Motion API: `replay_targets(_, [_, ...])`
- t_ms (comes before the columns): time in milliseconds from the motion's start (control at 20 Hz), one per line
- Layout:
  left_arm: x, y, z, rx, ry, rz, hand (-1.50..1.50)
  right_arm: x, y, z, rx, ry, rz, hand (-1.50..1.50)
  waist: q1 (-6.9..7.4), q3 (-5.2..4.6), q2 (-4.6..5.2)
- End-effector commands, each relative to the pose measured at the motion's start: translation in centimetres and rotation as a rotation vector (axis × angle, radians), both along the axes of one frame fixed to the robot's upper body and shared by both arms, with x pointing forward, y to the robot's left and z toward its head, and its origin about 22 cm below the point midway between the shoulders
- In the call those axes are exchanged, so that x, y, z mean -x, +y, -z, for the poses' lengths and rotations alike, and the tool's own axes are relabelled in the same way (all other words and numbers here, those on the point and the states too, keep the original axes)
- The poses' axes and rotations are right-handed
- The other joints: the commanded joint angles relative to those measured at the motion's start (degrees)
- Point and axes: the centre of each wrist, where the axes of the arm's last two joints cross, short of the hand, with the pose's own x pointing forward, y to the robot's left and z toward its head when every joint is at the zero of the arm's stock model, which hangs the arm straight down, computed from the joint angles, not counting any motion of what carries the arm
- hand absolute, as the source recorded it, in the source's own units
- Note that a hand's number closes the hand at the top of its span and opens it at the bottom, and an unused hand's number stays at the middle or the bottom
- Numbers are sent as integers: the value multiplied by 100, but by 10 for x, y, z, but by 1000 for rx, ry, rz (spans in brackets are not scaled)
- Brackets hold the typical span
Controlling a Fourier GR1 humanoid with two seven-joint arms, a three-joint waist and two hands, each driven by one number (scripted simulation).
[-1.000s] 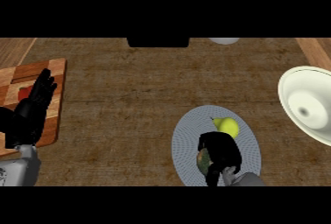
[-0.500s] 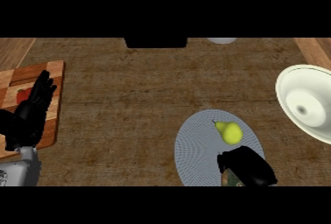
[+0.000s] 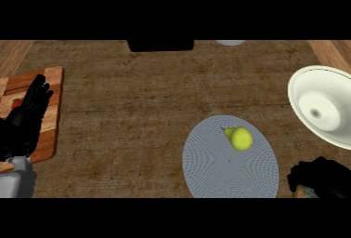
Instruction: Pick the squash from the placemat and place it in the bowl
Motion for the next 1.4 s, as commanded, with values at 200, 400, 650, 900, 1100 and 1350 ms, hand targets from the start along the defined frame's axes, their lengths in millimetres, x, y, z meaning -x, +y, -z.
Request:
replay_targets(200, [14, 4, 9, -10, 7, -34, 0, 7, -38, -80, -335, -313, 113, 150, -154, -4, -35])
replay_targets(400, [16, -5, 8, -4, -4, -5, 0, 12, -72, -124, -435, -291, 149, 150, -39, -3, -7])
replay_targets(650, [8, -3, 8, 2, -3, 11, 0, 2, -112, -161, -466, -278, 251, 150, 154, -3, 42])
replay_targets(900, [11, -3, 2, 0, -17, 56, 0, -34, -127, -139, -541, -207, 304, 150, 303, 1, 64])
replay_targets(1100, [-6, -25, 8, 4, -11, 54, 0, -66, -133, -116, -548, -172, 298, 150, 318, 3, 81])
replay_targets(1350, [-16, -21, -4, -5, -14, 56, 0, -114, -122, -91, -528, -169, 295, 150, 340, 3, 83])
